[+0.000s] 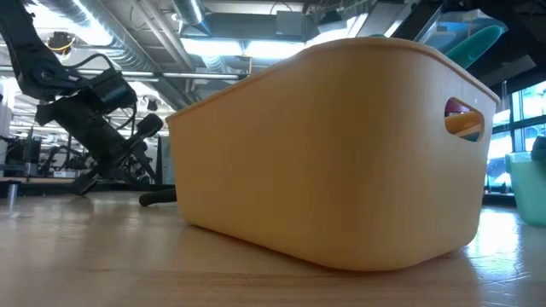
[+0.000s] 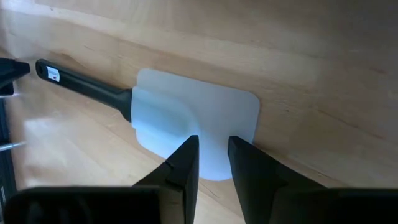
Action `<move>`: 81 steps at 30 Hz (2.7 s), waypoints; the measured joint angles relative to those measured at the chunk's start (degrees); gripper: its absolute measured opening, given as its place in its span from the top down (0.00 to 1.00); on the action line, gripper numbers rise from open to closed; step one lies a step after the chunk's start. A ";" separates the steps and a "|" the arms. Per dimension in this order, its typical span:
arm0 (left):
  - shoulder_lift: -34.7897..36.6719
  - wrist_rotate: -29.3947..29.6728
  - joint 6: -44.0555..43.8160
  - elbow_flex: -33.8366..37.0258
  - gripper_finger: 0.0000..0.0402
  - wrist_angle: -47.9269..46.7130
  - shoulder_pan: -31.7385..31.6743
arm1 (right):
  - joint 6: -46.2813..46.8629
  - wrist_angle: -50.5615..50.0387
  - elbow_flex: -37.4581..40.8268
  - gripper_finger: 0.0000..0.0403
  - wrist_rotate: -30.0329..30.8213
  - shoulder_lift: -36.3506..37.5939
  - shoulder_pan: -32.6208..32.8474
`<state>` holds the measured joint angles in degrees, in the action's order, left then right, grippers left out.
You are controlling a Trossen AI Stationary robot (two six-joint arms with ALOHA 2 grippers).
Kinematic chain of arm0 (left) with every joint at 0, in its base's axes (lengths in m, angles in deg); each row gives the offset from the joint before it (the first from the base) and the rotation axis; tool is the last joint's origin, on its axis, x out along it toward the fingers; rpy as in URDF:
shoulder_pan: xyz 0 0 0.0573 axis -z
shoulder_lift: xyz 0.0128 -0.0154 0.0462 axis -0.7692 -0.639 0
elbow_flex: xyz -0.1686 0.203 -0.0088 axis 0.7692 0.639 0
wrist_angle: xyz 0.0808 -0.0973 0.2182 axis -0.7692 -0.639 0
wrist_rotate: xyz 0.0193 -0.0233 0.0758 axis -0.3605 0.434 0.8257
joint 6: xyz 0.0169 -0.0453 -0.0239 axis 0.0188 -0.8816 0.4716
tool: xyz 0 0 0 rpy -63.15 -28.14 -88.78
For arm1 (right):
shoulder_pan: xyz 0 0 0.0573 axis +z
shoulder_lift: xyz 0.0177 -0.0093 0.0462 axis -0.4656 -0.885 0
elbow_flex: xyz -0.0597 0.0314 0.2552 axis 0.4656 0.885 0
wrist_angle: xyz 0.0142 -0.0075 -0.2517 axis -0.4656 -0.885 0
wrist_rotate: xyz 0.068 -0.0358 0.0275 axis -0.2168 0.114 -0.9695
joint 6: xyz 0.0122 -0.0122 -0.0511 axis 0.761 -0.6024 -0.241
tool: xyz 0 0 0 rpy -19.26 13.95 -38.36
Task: Pick & Place Kitchen Items
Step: Put the small white spatula into the yellow bin
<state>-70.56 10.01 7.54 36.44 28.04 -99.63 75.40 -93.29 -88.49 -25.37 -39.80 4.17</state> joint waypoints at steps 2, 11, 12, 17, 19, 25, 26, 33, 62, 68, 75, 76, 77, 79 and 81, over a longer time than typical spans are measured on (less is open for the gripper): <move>-0.70 0.54 -0.09 -0.06 0.78 -0.61 0.26 | -0.24 -0.05 0.00 0.76 0.02 0.00 0.00; -6.12 4.30 2.57 -5.58 0.78 -5.34 3.36 | -0.71 -0.09 0.00 0.76 0.01 0.00 0.00; -7.33 4.30 3.27 -6.63 0.78 -5.70 3.63 | -0.87 -0.09 0.00 0.76 0.02 0.00 0.00; -12.68 3.71 5.06 -11.16 0.78 -5.86 4.24 | -1.13 -0.13 0.00 0.76 0.00 0.00 0.00; -14.37 2.86 6.04 -12.43 0.78 -5.92 4.20 | -1.30 -0.15 0.00 0.76 0.00 0.00 0.00; -16.16 1.11 7.52 -13.61 0.78 -5.64 4.11 | -1.76 -0.24 0.00 0.76 -0.02 0.00 0.00; -16.20 1.00 7.47 -13.59 0.78 -5.34 4.11 | -1.76 -0.26 0.00 0.76 -0.02 0.00 0.00; -16.42 -0.74 5.74 -13.30 0.78 -2.31 4.42 | -2.10 -0.34 0.00 0.76 -0.02 0.00 0.00; -16.51 -10.79 -0.60 -13.57 0.79 10.31 7.68 | -2.61 -0.84 0.00 0.76 0.51 0.09 0.04; -16.33 -9.04 -2.79 -13.59 0.79 12.47 11.25 | -2.61 -0.83 0.00 0.76 0.50 0.09 0.04; -16.33 -7.90 -3.21 -13.61 0.79 12.53 13.68 | -2.64 -0.83 0.00 0.76 0.50 0.09 0.04; -16.33 -7.26 -3.23 -13.61 0.79 12.53 13.80 | -2.64 -0.83 0.00 0.76 0.50 0.09 0.04; -16.33 -6.44 -3.21 -13.61 0.79 12.51 13.84 | -2.66 -0.83 0.00 0.76 0.50 0.09 0.04; -16.33 -4.14 -3.43 -13.61 0.79 12.59 13.65 | -2.66 -0.83 0.00 0.76 0.50 0.09 0.04; -16.31 -2.41 -4.03 -13.59 0.79 13.24 13.25 | -2.97 -0.84 0.00 0.76 0.50 0.09 0.07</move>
<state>-86.87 7.59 3.51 22.85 41.27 -86.37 72.43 -94.13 -88.49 -24.87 -39.72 4.24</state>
